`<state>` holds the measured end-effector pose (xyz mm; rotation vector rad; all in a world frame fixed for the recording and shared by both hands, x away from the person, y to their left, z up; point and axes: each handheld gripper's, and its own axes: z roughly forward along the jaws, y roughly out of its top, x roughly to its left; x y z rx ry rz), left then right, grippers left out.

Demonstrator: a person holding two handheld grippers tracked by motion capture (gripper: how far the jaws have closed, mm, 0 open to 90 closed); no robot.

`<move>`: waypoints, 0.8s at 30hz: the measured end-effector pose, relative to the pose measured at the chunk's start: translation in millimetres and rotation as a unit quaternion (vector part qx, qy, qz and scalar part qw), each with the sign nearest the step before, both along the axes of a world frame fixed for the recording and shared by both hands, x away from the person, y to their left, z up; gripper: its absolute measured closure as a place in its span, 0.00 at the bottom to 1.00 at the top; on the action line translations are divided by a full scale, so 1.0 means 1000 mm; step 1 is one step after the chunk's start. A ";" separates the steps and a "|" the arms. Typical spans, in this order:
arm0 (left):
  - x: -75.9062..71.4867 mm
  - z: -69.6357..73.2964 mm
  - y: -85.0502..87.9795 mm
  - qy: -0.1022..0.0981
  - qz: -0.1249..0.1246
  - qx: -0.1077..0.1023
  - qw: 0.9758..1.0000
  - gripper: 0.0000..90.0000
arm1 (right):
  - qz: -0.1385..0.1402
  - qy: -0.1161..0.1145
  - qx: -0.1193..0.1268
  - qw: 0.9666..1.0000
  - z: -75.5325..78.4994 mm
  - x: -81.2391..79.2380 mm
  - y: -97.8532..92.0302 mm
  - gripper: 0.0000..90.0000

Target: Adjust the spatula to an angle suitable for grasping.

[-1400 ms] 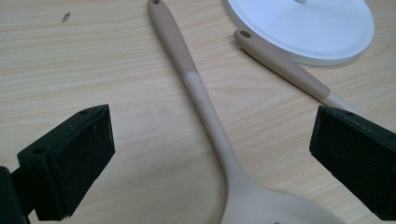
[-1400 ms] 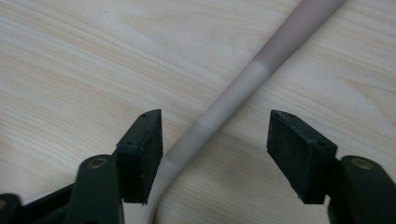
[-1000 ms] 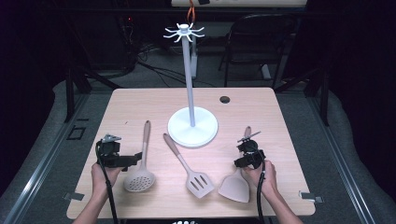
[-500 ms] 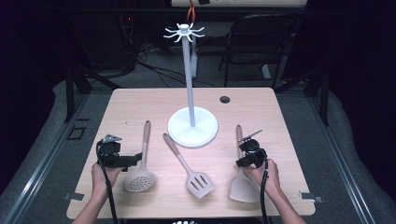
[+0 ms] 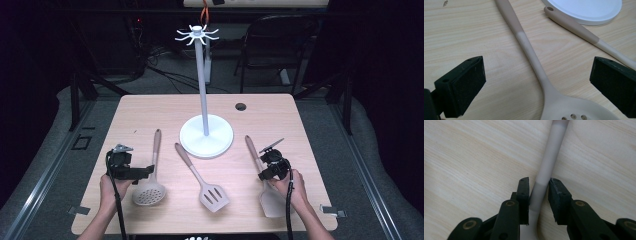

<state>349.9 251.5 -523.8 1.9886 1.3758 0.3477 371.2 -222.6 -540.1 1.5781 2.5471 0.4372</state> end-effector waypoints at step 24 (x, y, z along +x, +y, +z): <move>0.003 -0.001 -0.010 0.004 -0.015 0.007 1.000 0.00 | -0.010 0.021 0.037 0.999 -0.007 0.001 -0.004 0.85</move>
